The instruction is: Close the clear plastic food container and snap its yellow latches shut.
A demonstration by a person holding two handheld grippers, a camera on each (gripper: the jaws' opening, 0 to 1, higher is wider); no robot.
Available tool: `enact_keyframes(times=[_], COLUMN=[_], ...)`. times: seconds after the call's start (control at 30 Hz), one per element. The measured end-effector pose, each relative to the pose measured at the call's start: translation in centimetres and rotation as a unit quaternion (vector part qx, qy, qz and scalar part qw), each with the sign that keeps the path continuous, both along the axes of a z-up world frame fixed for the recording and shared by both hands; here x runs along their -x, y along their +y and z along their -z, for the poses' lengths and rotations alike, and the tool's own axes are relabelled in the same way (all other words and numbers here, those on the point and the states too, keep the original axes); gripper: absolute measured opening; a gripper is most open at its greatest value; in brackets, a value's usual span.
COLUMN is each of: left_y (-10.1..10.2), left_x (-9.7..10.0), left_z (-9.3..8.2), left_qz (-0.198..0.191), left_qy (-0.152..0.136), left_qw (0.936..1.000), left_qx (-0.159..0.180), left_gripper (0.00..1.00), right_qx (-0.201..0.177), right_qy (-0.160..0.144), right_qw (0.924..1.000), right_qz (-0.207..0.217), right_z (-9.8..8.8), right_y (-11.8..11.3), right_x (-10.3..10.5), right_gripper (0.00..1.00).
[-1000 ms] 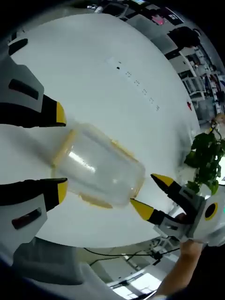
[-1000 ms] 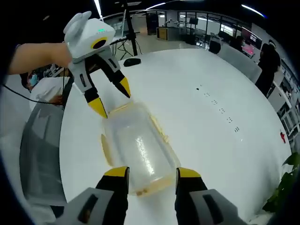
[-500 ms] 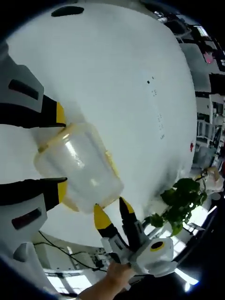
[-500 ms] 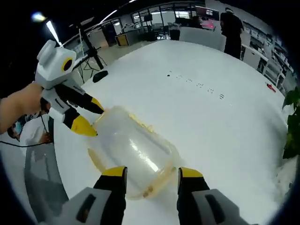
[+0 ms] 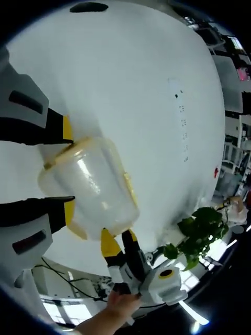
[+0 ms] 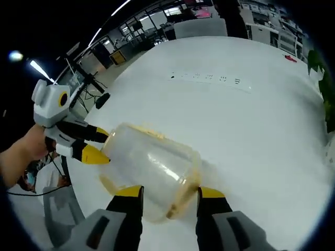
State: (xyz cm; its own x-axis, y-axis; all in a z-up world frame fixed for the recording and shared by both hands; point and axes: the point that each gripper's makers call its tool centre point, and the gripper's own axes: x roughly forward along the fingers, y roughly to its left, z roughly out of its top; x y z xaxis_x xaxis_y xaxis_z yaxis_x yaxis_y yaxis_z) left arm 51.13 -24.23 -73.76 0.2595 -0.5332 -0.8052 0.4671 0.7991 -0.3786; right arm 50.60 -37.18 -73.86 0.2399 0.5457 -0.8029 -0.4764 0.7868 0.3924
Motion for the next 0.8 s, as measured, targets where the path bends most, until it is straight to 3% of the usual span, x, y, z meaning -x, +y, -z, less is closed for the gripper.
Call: enact_keyframes(times=[0.23, 0.27, 0.3, 0.37, 0.5, 0.73, 0.77, 0.8], left_y=[-0.5, -1.5, -1.3, -1.1, -0.8, -0.4, -0.4, -0.4], left_x=[-0.1, 0.2, 0.3, 0.2, 0.0, -0.2, -0.1, -0.4], left_z=[0.1, -0.2, -0.2, -0.2, -0.2, -0.2, -0.2, -0.2], left_qz=[-0.020, -0.045, -0.047, -0.032, -0.034, -0.029, -0.027, -0.011], left_qy=[0.004, 0.027, 0.030, 0.012, 0.020, 0.022, 0.021, 0.001], left_qw=[0.9998, 0.9981, 0.9980, 0.9993, 0.9990, 0.9991, 0.9992, 0.9998], left_qx=[0.003, 0.033, 0.029, 0.014, 0.019, 0.021, 0.020, 0.018], left_gripper=[0.31, 0.31, 0.31, 0.31, 0.32, 0.34, 0.34, 0.35], right_qx=[-0.003, -0.007, 0.023, 0.013, 0.003, -0.004, -0.002, 0.002], right_qy=[0.008, 0.032, -0.008, 0.021, 0.011, 0.020, 0.019, 0.013], right_qw=[1.0000, 0.9994, 0.9997, 0.9996, 0.9999, 0.9998, 0.9998, 0.9999], right_qz=[-0.004, -0.012, 0.007, -0.012, -0.009, -0.003, -0.005, -0.007], right_z=[0.1, 0.0, 0.0, -0.1, 0.2, 0.0, 0.0, -0.1], right_y=[0.1, 0.5, -0.6, -0.3, 0.3, 0.1, 0.1, 0.1], right_x=[0.4, 1.2, -0.1, 0.9, 0.3, 0.5, 0.5, 0.4], right_gripper=[0.34, 0.31, 0.30, 0.30, 0.31, 0.34, 0.34, 0.34])
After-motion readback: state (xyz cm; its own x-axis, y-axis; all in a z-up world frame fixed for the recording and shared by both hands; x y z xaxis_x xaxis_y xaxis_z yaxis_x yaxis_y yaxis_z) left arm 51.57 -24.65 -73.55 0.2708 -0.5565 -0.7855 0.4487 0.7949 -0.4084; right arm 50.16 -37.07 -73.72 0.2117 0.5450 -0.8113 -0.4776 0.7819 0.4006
